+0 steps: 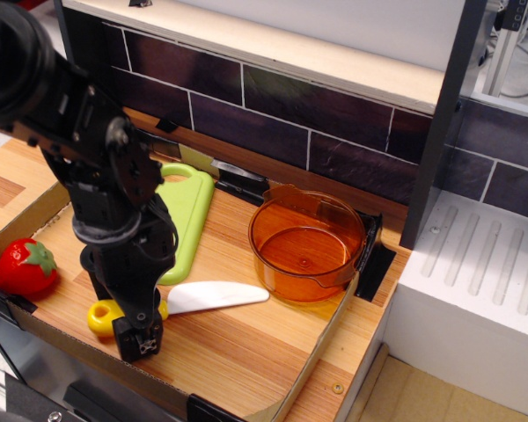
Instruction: Put knife on cutting board
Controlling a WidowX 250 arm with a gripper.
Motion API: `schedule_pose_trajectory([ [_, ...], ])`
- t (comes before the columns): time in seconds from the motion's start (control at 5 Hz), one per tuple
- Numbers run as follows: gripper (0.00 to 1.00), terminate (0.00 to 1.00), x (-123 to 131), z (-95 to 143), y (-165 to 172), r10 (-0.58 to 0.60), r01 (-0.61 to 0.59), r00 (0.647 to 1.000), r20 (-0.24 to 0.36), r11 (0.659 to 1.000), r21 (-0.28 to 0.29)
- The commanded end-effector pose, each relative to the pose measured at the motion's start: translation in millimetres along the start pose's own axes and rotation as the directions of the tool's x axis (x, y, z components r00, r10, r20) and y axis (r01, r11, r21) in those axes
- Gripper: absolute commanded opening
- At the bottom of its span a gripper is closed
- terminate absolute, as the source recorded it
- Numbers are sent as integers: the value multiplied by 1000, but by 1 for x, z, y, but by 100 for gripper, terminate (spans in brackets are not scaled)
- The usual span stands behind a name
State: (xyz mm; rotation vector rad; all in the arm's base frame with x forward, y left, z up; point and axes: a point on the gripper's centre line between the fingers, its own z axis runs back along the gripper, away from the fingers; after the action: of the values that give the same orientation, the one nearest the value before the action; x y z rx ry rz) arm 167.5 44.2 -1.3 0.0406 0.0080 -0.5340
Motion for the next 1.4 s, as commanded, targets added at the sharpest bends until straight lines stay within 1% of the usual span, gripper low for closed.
schedule_pose_trajectory([
  [0.0, 0, 0, 0, 3, 5, -13, 13, 1000, 23, 1000, -16],
  [0.2, 0, 0, -6, 12, 5, -61, 62, 996, 59, 998, -14],
  [0.4, 0, 0, -11, 16, 8, -159, 159, 986, 47, 987, 8],
  [0.6, 0, 0, -13, 17, 8, -139, 139, 986, 89, 990, 8],
  [0.8, 0, 0, -17, 27, 14, -66, 70, 988, 138, 997, -26],
  [1.0, 0, 0, -19, 50, 28, 152, -130, 953, 262, 986, -99],
  [1.2, 0, 0, -2, 69, 47, 411, -369, 883, 227, 906, -206],
])
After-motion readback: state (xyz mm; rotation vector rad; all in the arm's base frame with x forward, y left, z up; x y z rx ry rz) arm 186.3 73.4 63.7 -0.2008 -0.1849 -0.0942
